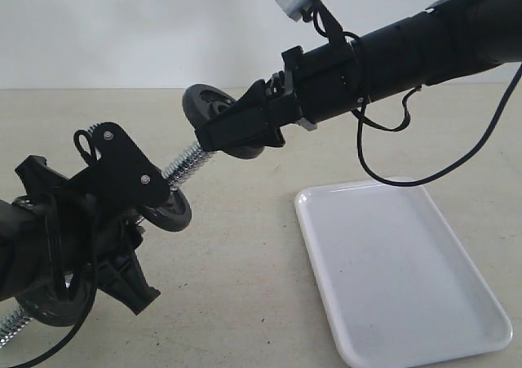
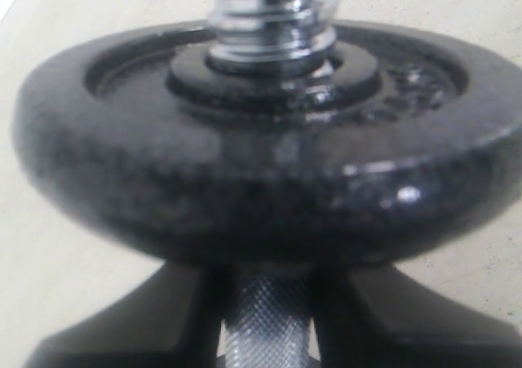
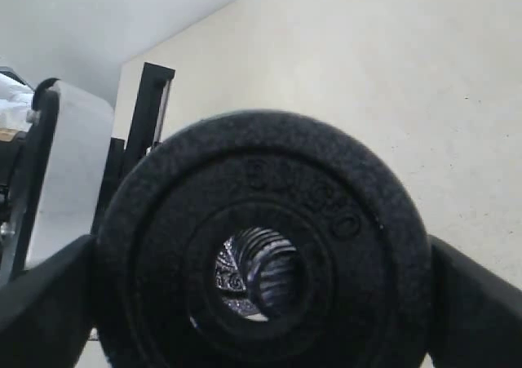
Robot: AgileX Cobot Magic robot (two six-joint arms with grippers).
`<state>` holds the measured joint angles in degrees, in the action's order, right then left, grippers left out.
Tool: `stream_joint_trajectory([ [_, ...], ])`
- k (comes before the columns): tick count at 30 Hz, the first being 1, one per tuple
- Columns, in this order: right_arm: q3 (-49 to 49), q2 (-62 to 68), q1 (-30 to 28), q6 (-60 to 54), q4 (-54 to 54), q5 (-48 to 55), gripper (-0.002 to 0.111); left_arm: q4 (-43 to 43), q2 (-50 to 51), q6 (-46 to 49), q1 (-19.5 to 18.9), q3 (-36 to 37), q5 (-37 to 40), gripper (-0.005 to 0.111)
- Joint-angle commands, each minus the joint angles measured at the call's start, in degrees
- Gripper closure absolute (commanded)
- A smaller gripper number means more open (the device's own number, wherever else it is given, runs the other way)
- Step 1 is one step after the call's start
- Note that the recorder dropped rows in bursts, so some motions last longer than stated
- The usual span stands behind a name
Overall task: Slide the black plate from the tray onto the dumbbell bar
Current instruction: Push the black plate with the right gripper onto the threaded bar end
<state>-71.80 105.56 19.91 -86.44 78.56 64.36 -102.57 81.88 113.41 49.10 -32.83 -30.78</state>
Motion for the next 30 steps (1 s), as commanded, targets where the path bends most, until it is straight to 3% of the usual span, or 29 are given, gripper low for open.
stream_joint_trajectory([
  [1, -0.2, -0.9, 0.6, 0.6, 0.6, 0.6, 0.108, 2.7, -2.1, -0.5, 0.1, -2.2, -2.4, 0.102],
  [18, -0.2, -0.9, 0.6, 0.6, 0.4, -1.4, 0.108, 3.0, -2.1, -2.0, 0.1, -2.2, -4.1, 0.102],
  [30, -0.2, -0.9, 0.6, 0.6, 4.3, 5.6, 0.108, 4.7, -2.1, -4.1, 0.1, -4.8, -4.7, 0.102],
])
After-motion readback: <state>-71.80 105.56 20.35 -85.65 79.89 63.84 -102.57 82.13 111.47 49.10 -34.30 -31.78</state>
